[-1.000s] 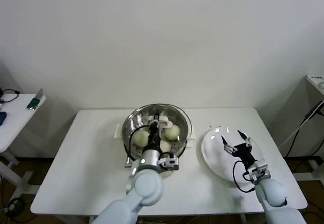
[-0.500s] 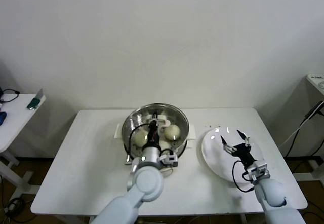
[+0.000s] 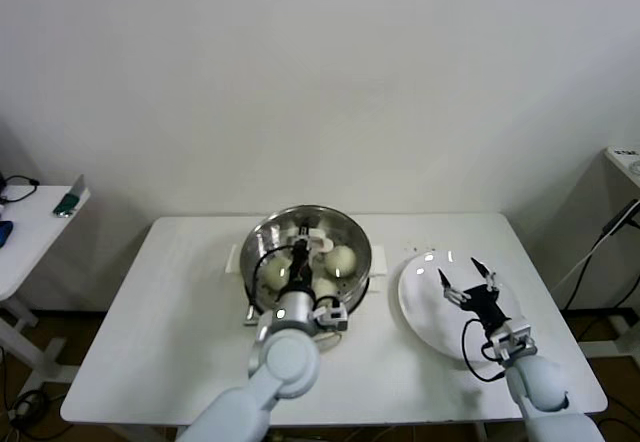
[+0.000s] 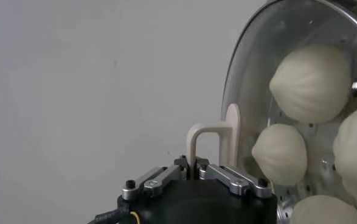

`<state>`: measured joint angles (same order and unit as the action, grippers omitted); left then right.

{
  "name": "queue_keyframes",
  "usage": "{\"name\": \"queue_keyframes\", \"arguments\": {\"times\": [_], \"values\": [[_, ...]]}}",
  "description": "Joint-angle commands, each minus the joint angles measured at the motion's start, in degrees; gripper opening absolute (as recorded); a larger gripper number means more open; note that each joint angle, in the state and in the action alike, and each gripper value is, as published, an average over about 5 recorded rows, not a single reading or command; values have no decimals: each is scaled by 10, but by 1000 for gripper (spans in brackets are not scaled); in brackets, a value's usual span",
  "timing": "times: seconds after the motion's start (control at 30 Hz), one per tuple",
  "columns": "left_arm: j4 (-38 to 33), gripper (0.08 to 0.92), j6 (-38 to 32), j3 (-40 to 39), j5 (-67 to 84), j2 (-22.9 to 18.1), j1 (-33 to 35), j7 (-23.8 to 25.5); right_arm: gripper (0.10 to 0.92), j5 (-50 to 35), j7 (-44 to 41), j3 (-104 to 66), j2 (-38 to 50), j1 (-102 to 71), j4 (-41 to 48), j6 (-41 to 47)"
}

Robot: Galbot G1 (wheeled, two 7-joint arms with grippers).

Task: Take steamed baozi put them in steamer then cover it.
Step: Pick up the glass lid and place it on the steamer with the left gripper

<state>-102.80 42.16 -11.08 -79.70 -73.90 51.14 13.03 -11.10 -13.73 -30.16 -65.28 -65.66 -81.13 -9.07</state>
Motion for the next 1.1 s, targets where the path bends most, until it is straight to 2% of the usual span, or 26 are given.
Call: {"name": "queue_keyframes", "arguments": {"times": [0.03,0.43,0.6,0.73,1.1], "values": [[6,147,26,-2,7,4,1,-9,823,3,-2,-4,-1,-2,-1,-2],[3,147,27,-2,20,6,2,-23,823,4,-4,-9,-3,-3,-1,-1],[-17,160,28,-2,30,20,2,-23,823,10,2,-10,-3,-3,-4,11],[-46,248,28,2,40,37,10,-19,823,13,12,-13,-2,-3,-6,37],[-150,568,28,4,76,91,65,-10,823,13,10,-17,0,-4,-14,84]]}}
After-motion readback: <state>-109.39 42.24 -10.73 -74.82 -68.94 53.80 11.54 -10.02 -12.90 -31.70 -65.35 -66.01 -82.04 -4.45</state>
